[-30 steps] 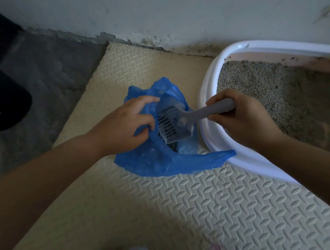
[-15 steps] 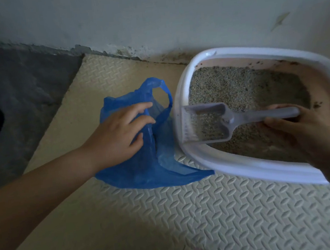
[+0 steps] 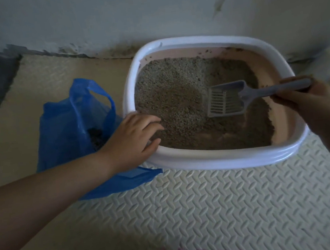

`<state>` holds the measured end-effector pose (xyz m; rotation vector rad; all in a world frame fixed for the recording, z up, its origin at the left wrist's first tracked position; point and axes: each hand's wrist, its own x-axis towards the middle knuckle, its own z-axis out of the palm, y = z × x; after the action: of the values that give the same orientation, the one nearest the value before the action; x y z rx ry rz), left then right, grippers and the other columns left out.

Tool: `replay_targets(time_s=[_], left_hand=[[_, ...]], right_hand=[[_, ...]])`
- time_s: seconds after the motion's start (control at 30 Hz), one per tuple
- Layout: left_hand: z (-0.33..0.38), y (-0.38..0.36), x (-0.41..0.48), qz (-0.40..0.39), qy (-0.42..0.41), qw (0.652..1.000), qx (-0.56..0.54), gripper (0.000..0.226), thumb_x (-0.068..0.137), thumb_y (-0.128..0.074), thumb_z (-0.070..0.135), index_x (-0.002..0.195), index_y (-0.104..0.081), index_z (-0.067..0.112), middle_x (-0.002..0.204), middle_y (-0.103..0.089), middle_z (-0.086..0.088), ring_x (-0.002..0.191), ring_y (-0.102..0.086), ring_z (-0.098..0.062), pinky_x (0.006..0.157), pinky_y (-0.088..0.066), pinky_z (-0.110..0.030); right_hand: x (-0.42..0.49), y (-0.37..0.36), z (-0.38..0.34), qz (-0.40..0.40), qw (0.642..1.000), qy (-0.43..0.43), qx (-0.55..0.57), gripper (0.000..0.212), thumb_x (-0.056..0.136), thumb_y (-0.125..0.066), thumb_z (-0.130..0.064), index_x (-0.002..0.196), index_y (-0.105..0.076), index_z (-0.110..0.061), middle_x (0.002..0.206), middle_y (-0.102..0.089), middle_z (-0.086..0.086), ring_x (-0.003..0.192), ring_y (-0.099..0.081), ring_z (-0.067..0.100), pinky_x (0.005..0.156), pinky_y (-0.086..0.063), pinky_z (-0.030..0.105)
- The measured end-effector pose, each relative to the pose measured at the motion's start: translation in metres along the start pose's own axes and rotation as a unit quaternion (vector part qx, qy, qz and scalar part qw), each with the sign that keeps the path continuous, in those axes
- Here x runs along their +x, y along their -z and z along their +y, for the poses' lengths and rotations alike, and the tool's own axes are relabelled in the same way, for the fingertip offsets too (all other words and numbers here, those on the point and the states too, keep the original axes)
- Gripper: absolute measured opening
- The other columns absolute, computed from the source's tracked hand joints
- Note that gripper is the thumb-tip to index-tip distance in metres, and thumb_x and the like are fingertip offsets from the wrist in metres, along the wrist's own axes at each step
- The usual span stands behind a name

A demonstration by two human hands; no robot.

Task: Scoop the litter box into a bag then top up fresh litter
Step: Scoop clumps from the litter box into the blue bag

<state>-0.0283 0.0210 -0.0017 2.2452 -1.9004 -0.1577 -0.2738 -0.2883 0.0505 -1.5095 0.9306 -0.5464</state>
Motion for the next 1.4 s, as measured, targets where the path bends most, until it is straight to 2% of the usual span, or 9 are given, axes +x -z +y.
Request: replay_targets(time_s=[0.23,0.5,0.57,0.67,0.8,0.97,1.13,1.27,1.4], left_hand=[[0.01,-0.016,0.007,0.097,-0.008,0.995,-0.022,0.035,0.094,-0.033,0.022,0.085,-0.067,0.017,0.089,-0.06,0.001,0.082,-0.053,-0.022,0.081,-0.038,-0.039],[0.011,-0.019,0.008,0.099,-0.003,0.995,-0.016,0.036,0.092,-0.032,0.022,0.083,-0.066,0.016,0.085,-0.06,0.0,0.078,-0.051,-0.024,0.08,-0.034,-0.038],[0.011,-0.019,0.008,0.099,-0.002,0.995,-0.015,0.036,0.092,-0.032,0.022,0.083,-0.066,0.016,0.085,-0.061,0.0,0.078,-0.051,-0.024,0.079,-0.035,-0.038],[0.013,-0.018,0.009,0.097,0.002,0.995,-0.018,0.036,0.092,-0.033,0.023,0.084,-0.067,0.015,0.085,-0.061,0.0,0.077,-0.052,-0.024,0.078,-0.034,-0.037],[0.014,-0.018,0.009,0.101,0.003,0.995,-0.022,0.036,0.092,-0.033,0.023,0.084,-0.067,0.015,0.085,-0.061,0.0,0.078,-0.052,-0.024,0.079,-0.034,-0.038],[0.014,-0.018,0.008,0.107,0.001,0.994,-0.021,0.036,0.092,-0.033,0.023,0.084,-0.067,0.014,0.085,-0.062,-0.001,0.078,-0.053,-0.025,0.079,-0.034,-0.039],[0.013,-0.019,0.009,0.108,-0.001,0.994,-0.019,0.035,0.092,-0.034,0.022,0.084,-0.067,0.015,0.085,-0.062,0.0,0.078,-0.053,-0.025,0.081,-0.033,-0.038],[0.013,-0.019,0.01,0.112,-0.004,0.994,-0.018,0.035,0.091,-0.034,0.022,0.083,-0.067,0.015,0.084,-0.062,-0.001,0.077,-0.053,-0.025,0.08,-0.033,-0.039],[0.014,-0.019,0.01,0.112,-0.003,0.994,-0.016,0.035,0.092,-0.033,0.023,0.083,-0.067,0.015,0.083,-0.062,0.0,0.076,-0.052,-0.025,0.08,-0.034,-0.039]], right_hand=[[0.027,0.038,0.006,-0.021,0.995,0.008,-0.1,0.054,0.032,-0.083,-0.066,0.074,-0.07,-0.035,0.065,-0.07,-0.004,0.065,-0.069,0.014,0.071,-0.059,0.031],[0.053,0.05,0.007,0.011,0.978,0.069,-0.196,0.033,0.071,-0.071,0.003,0.076,-0.063,-0.029,0.058,-0.066,-0.014,0.058,-0.064,0.002,0.059,-0.055,0.017],[0.057,0.049,0.003,0.001,0.966,0.088,-0.241,0.036,0.07,-0.072,0.001,0.073,-0.063,-0.034,0.058,-0.066,-0.013,0.059,-0.064,0.001,0.059,-0.055,0.018],[0.062,0.039,0.004,-0.008,0.939,0.115,-0.325,0.025,0.057,-0.073,-0.02,0.077,-0.065,-0.033,0.071,-0.065,0.006,0.069,-0.064,0.021,0.069,-0.056,0.045],[0.059,0.022,0.007,-0.009,0.926,0.146,-0.348,0.029,0.063,-0.071,-0.008,0.089,-0.062,-0.017,0.076,-0.062,0.005,0.064,-0.059,0.013,0.058,-0.051,0.029],[0.047,0.03,0.013,0.008,0.943,0.119,-0.311,0.028,0.069,-0.07,-0.007,0.093,-0.06,-0.017,0.077,-0.066,0.01,0.07,-0.069,0.02,0.069,-0.058,0.042],[0.043,0.022,0.011,0.024,0.945,0.113,-0.306,0.029,0.073,-0.069,-0.003,0.099,-0.059,-0.011,0.081,-0.064,0.008,0.059,-0.064,-0.003,0.056,-0.053,0.014],[0.034,0.017,0.01,0.037,0.942,0.109,-0.314,0.027,0.072,-0.068,-0.004,0.096,-0.058,-0.012,0.089,-0.066,0.015,0.068,-0.067,0.012,0.061,-0.057,0.028],[0.019,0.008,0.013,0.068,0.937,0.102,-0.326,0.027,0.072,-0.068,-0.007,0.096,-0.059,-0.011,0.088,-0.064,0.01,0.065,-0.06,0.007,0.056,-0.051,0.019]])
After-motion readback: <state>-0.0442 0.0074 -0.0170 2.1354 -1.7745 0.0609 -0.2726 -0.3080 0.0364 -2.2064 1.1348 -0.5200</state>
